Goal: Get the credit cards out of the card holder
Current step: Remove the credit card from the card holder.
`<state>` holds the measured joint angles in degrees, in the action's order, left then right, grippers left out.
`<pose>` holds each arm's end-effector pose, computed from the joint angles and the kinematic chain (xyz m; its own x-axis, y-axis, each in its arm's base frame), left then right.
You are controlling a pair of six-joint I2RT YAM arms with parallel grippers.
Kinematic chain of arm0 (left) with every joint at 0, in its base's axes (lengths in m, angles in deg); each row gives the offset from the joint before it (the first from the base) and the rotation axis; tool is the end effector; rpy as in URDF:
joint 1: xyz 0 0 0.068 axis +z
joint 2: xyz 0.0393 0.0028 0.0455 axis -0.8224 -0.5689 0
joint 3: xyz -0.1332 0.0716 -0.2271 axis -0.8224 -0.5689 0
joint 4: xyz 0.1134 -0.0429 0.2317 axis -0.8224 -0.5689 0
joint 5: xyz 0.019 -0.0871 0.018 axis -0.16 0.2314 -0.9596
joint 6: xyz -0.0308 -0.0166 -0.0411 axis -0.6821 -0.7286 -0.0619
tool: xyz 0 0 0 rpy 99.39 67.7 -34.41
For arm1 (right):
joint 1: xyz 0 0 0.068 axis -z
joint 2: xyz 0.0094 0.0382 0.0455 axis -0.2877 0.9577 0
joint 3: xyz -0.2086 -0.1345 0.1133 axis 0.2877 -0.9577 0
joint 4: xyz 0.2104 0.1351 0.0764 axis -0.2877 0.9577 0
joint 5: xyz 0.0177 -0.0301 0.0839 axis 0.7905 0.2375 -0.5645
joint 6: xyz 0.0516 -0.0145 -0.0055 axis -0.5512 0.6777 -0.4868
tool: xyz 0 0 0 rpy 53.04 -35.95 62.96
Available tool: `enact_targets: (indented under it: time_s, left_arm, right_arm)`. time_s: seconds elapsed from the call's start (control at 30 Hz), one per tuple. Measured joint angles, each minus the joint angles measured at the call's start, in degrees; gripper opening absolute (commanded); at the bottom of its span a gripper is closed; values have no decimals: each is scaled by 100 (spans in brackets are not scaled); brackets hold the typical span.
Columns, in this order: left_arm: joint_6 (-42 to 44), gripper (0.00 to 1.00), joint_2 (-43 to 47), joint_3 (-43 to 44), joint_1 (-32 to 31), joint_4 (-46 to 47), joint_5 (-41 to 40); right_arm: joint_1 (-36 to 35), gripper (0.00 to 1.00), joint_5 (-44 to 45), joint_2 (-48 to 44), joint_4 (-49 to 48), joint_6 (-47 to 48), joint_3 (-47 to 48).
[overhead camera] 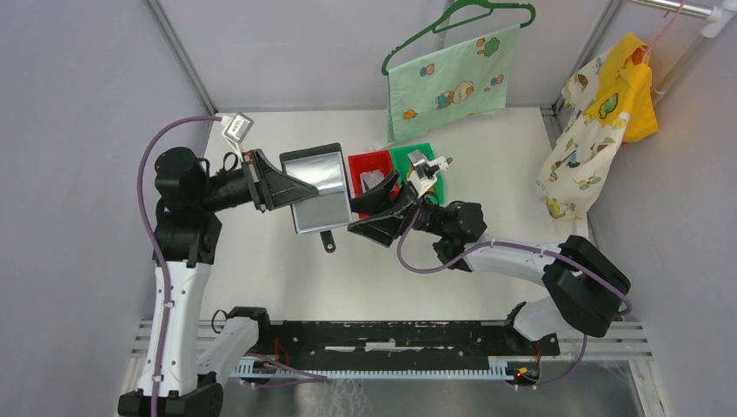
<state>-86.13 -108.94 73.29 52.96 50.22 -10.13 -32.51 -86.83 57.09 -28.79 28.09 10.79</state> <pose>0.1515 -0.0391 0.4419 -0.7180 -0.2597 -0.6458 0.6019 0.2344 -0.7634 0.1737 0.2311 0.3184 -0.5092 0.4540 -0.7311 -0.8604 -0.2499 0.4441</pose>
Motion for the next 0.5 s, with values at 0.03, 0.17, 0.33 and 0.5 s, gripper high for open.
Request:
enact_targets:
  time_s: [0.03,0.17,0.33,0.5]
  left_arm:
    - [-9,2,4,0,0,13,13]
    - [-44,2,15,39,4,61,44]
    - [-44,2,66,146,4,63,46]
    - [-13,2,81,258,4,52,46]
  right_arm:
    - [2,73,2,33,-4,-24,15]
    - [2,73,4,98,-81,-107,114]
    - [0,72,13,160,-251,-297,227]
    - [0,70,146,289,-404,-634,238]
